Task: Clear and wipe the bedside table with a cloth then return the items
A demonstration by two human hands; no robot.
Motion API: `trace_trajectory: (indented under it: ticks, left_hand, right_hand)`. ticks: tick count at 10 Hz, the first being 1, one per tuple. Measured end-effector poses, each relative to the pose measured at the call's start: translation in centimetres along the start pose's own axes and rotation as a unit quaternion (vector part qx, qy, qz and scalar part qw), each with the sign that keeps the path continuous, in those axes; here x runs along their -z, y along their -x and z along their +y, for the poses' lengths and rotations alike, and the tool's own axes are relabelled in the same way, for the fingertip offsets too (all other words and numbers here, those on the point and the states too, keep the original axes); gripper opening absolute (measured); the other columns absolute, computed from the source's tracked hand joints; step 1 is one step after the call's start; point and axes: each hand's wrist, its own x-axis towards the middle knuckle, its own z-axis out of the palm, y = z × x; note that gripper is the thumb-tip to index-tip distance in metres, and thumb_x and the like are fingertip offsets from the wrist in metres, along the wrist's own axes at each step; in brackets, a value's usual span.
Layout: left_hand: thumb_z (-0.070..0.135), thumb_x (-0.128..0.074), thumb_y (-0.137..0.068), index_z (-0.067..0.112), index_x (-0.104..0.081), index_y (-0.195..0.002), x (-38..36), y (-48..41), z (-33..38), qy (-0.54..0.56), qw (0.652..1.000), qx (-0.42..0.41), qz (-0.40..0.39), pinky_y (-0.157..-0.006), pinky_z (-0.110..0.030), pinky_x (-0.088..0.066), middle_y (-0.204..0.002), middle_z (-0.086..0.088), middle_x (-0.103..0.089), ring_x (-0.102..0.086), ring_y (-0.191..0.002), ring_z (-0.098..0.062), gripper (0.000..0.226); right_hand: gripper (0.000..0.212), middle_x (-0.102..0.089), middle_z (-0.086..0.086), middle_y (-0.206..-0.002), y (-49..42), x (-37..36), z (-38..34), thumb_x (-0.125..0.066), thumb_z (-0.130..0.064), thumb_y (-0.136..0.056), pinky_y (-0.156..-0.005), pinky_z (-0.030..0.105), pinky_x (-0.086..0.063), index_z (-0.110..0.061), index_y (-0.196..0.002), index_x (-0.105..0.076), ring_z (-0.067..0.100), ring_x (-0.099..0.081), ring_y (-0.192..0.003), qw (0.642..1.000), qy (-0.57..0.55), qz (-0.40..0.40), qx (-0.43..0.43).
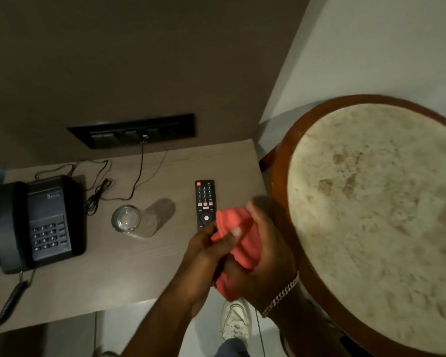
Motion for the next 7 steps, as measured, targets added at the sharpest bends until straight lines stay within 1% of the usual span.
trace_trajectory:
  ticks: [1, 2, 3, 4, 5, 6, 7]
  left_hand:
    - [0.011, -0.062, -0.09, 0.01, -0.064, -0.124, -1.8, 1.3, 0.5, 0.036, 0.999, 0.014, -0.005, -0.079, -0.038, -0.058, -0.112, -0.017, -0.074, -0.071, -0.102, -0.033, 0.034]
    - [0.005, -0.057, -0.092, 0.013, -0.066, -0.122, -5.7, 1.0, 0.8, 0.045, 0.999, 0.008, -0.025, -0.083, -0.042, -0.059, -0.114, -0.015, -0.074, -0.071, -0.104, -0.031, 0.032]
    - [0.004, -0.061, -0.091, 0.019, -0.069, -0.113, -8.4, -0.3, 0.5, -0.025, 0.999, -0.026, 0.026, -0.086, -0.045, -0.059, -0.108, -0.012, -0.076, -0.071, -0.101, -0.029, 0.028]
    - [0.001, -0.064, -0.088, 0.016, -0.069, -0.112, -12.3, -2.9, -0.7, -0.114, 0.985, -0.073, 0.111, -0.089, -0.043, -0.058, -0.105, -0.01, -0.074, -0.07, -0.099, -0.027, 0.028]
    - [-0.002, -0.061, -0.089, 0.014, -0.064, -0.12, -13.0, -4.0, -0.9, -0.13, 0.981, -0.086, 0.115, -0.091, -0.039, -0.057, -0.107, -0.006, -0.072, -0.07, -0.099, -0.017, 0.035]
    - [-0.006, -0.058, -0.09, 0.016, -0.062, -0.119, -11.4, -3.1, 0.3, -0.162, 0.969, -0.133, 0.128, -0.081, -0.022, -0.054, -0.099, 0.004, -0.07, -0.067, -0.09, -0.001, 0.036]
    - [-0.002, -0.059, -0.091, 0.021, -0.062, -0.116, -10.1, -1.3, 2.2, -0.223, 0.946, -0.182, 0.146, -0.078, -0.012, -0.05, -0.103, 0.007, -0.069, -0.066, -0.099, -0.006, 0.034]
  right_hand:
    - [0.083, -0.049, -0.003, -0.144, 0.3, 2.6, -0.1, -0.066, -0.042, -0.069, -0.104, 0.028, -0.046, -0.022, -0.144, -0.036, 0.007, -0.047, -0.131, 0.998, -0.06, -0.004, -0.019]
    - [0.081, -0.059, -0.017, -0.131, 0.5, 7.7, 2.1, -0.077, -0.041, -0.067, -0.083, 0.014, -0.053, -0.038, -0.137, -0.037, -0.003, -0.057, -0.117, 0.962, -0.199, 0.065, -0.172]
    - [0.074, -0.073, -0.02, -0.096, 0.6, 9.3, 4.9, -0.084, -0.026, -0.068, -0.065, 0.006, -0.051, -0.038, -0.128, -0.044, -0.01, -0.064, -0.094, 0.944, -0.215, 0.086, -0.235]
    - [0.066, -0.073, -0.007, -0.088, 0.2, 10.1, 8.9, -0.08, -0.014, -0.073, -0.059, 0.011, -0.051, -0.028, -0.129, -0.05, -0.003, -0.066, -0.077, 0.94, -0.142, 0.146, -0.274]
    - [0.061, -0.071, 0.001, -0.099, -0.6, 9.9, 10.3, -0.077, -0.021, -0.076, -0.067, 0.017, -0.049, -0.027, -0.131, -0.049, 0.011, -0.066, -0.084, 0.941, -0.081, 0.152, -0.29]
    - [0.059, -0.063, 0.015, -0.123, -1.1, 9.5, 10.0, -0.071, -0.027, -0.08, -0.091, 0.034, -0.045, -0.014, -0.133, -0.048, 0.032, -0.059, -0.11, 0.942, 0.037, 0.121, -0.309]
    - [0.07, -0.049, 0.018, -0.14, -1.4, 9.6, 7.8, -0.068, -0.035, -0.081, -0.103, 0.048, -0.042, -0.01, -0.139, -0.039, 0.035, -0.045, -0.127, 0.952, 0.088, 0.083, -0.28]
